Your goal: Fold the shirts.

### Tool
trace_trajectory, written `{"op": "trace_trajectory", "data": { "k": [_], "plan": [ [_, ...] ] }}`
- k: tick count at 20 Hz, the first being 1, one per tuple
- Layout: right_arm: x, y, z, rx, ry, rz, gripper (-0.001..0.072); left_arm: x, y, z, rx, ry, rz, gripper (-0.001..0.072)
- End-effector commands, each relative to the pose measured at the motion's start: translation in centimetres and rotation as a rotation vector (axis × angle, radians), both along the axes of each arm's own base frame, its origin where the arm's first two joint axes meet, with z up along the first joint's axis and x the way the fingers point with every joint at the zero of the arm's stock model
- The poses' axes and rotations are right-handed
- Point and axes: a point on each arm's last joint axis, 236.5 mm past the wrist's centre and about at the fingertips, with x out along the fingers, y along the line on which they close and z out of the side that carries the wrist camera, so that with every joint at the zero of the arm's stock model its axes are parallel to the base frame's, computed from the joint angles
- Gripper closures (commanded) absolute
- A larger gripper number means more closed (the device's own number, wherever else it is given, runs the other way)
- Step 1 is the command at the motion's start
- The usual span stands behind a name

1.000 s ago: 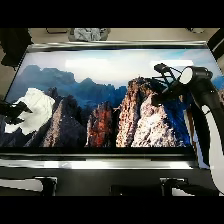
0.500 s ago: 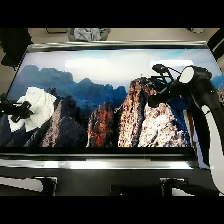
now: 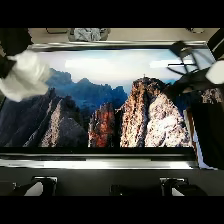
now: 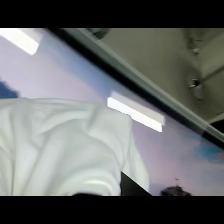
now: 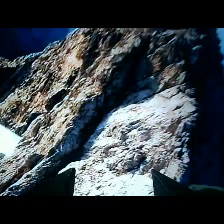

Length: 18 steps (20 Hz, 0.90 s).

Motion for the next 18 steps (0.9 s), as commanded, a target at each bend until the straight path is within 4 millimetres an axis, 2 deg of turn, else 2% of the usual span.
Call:
{"op": "trace_trajectory", "data": {
  "k": [1,2,4,6,8,9,11,12,13,15,16,17,18],
  "plan": [
    [-3.6,-1.5,7.2,-0.038,-0.194,-0.023,0.0150,-8.8,-10.9,8.7,0.012,-0.226,-0.267,0.0679],
    [-4.9,-1.6,8.4,-0.036,-0.216,-0.024,0.0150,-10.6,-13.8,8.4,0.016,-0.214,-0.364,0.0679],
    [-7.9,-1.9,9.3,-0.027,-0.210,-0.035,0.0150,-13.2,-19.1,5.9,0.018,-0.136,-0.551,0.0679],
    [-10.5,-2.2,8.5,-0.039,-0.136,-0.039,0.0150,-14.7,-23.6,1.0,0.018,-0.021,-0.693,0.0679],
    [-13.1,-3.1,6.2,-0.057,0.011,-0.077,0.0150,-16.3,-27.4,-7.0,0.069,0.156,-0.810,0.0679],
    [-13.9,-3.7,5.0,-0.062,0.075,-0.118,0.0150,-17.6,-29.1,-11.9,0.122,0.248,-0.880,0.0679],
    [-14.2,-4.2,2.6,-0.072,0.147,-0.151,0.0150,-21.3,-31.5,-20.9,0.186,0.451,-1.003,0.0679],
    [-13.8,-4.3,1.2,-0.071,0.169,-0.165,0.0150,-23.1,-32.3,-24.6,0.211,0.549,-1.046,0.0679],
    [-13.2,-4.2,-0.4,-0.066,0.186,-0.175,0.0150,-24.8,-33.0,-27.8,0.240,0.635,-1.088,0.0680],
    [-11.8,-4.1,-3.9,-0.063,0.218,-0.187,0.0149,-26.5,-34.2,-31.8,0.281,0.740,-1.136,0.0679],
    [-11.0,-4.0,-5.7,-0.063,0.237,-0.190,0.0148,-26.3,-34.5,-32.5,0.273,0.784,-1.125,0.0595],
    [-10.1,-3.8,-7.1,-0.062,0.249,-0.185,0.0147,-25.7,-34.5,-32.3,0.257,0.815,-1.113,0.0218],
    [-9.4,-3.5,-8.3,-0.056,0.276,-0.179,0.0140,-24.6,-34.1,-31.1,0.242,0.817,-1.106,-0.0013]
  ]
}}
